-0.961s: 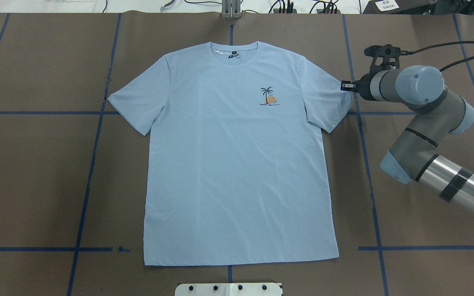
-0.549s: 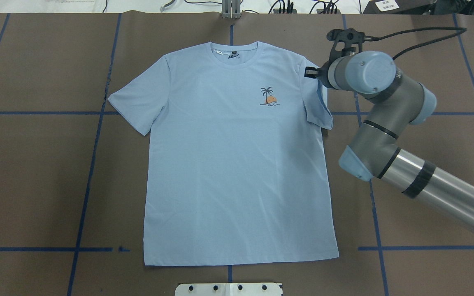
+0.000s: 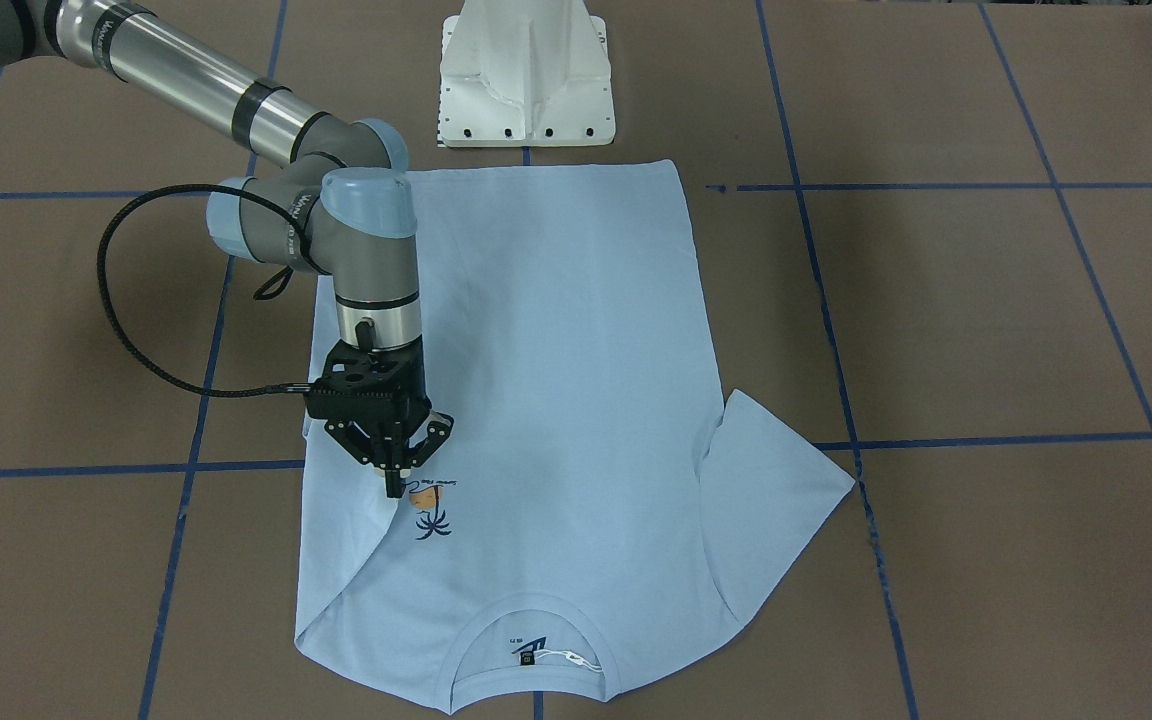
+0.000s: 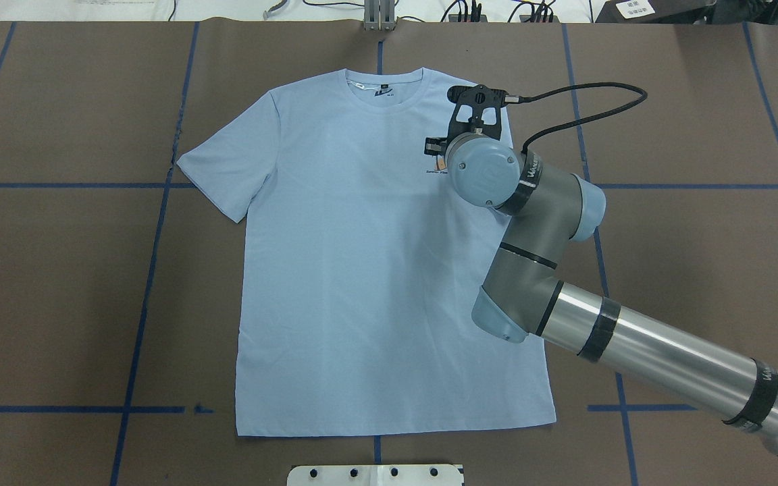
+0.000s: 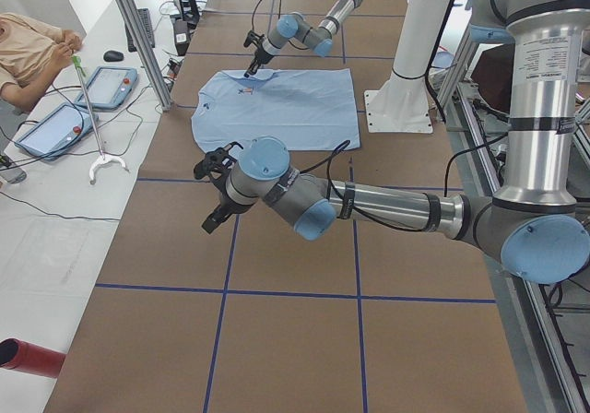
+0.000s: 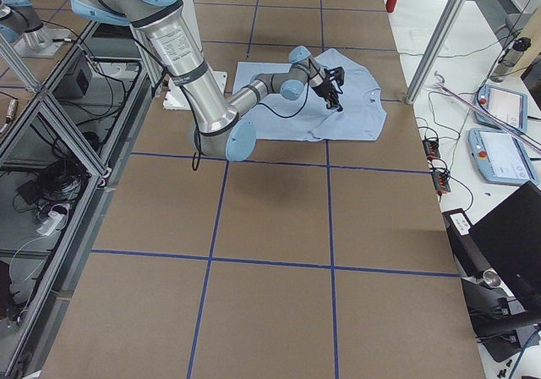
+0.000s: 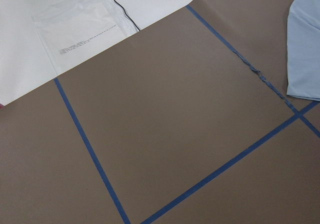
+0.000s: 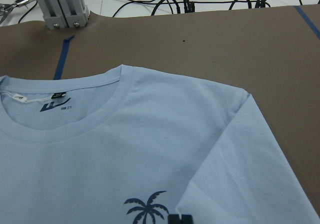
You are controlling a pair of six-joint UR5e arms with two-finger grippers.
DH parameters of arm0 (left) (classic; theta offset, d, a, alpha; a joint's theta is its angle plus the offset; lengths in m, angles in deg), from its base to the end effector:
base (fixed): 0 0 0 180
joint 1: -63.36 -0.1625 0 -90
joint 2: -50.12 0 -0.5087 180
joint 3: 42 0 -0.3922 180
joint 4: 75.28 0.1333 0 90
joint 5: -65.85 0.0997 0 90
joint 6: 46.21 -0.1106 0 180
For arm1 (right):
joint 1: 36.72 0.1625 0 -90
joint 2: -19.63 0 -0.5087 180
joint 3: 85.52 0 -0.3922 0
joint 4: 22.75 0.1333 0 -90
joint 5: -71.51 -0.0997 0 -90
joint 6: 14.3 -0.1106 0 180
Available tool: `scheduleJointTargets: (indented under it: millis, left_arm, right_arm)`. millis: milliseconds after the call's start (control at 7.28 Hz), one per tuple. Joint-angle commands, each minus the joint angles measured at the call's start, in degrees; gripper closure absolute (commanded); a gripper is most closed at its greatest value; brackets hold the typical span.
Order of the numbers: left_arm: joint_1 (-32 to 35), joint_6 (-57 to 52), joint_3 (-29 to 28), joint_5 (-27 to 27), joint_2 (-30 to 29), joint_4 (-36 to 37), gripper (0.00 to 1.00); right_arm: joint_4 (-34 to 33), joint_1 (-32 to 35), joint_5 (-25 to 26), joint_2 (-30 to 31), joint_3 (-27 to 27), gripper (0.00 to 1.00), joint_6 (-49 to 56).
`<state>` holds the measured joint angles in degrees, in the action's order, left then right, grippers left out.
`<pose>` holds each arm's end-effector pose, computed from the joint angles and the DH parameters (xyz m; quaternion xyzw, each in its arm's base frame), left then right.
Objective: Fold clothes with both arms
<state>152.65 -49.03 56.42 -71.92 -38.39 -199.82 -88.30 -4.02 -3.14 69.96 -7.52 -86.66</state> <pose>-0.0452 -0.5006 0.6134 0.3306 0.3727 0.1696 0.8503 -0.6001 -0.5784 0.3587 0.2938 -0.3430 0.1748 0.8749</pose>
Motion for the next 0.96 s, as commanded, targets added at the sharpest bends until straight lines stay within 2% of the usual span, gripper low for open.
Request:
scheduleJointTargets:
  millis: [0,137,275,412,549,687,824]
  left_arm:
    - [0.0,0.0,-0.2,0.0,0.0,0.0,0.00]
    - [0.0,1.1,-0.3,0.0,-0.1,0.0,0.00]
    - [-0.1,3.6,0.4,0.0,-0.3,-0.6,0.00]
    - [-0.1,4.2,-0.1,0.4,-0.8,-5.2,0.00]
    - [-1.4,4.3,-2.0,0.4,-1.6,-7.6,0.00]
    - [-6.5,7.2,-3.6,1.3,-6.7,-7.0,0.00]
    - [-11.5,16.6,-5.2,8.3,-11.4,-7.3,0.00]
  right_arm:
    - [0.0,-1.8,1.5,-0.8,-0.7,0.01,0.4]
    - [-0.3,-1.6,1.1,-2.5,-0.7,0.00,0.2]
    - [-0.6,1.0,-4.6,-3.7,-0.7,0.00,0.3]
    - [-4.5,4.8,-12.9,-5.2,-0.4,0.00,0.6]
    - [-9.5,8.5,-18.6,-7.1,-0.2,0.00,2.7]
    - [-10.3,11.9,-23.5,-7.3,0.0,0.00,6.7]
    - [-10.4,17.5,-31.4,-6.7,0.1,0.00,11.9]
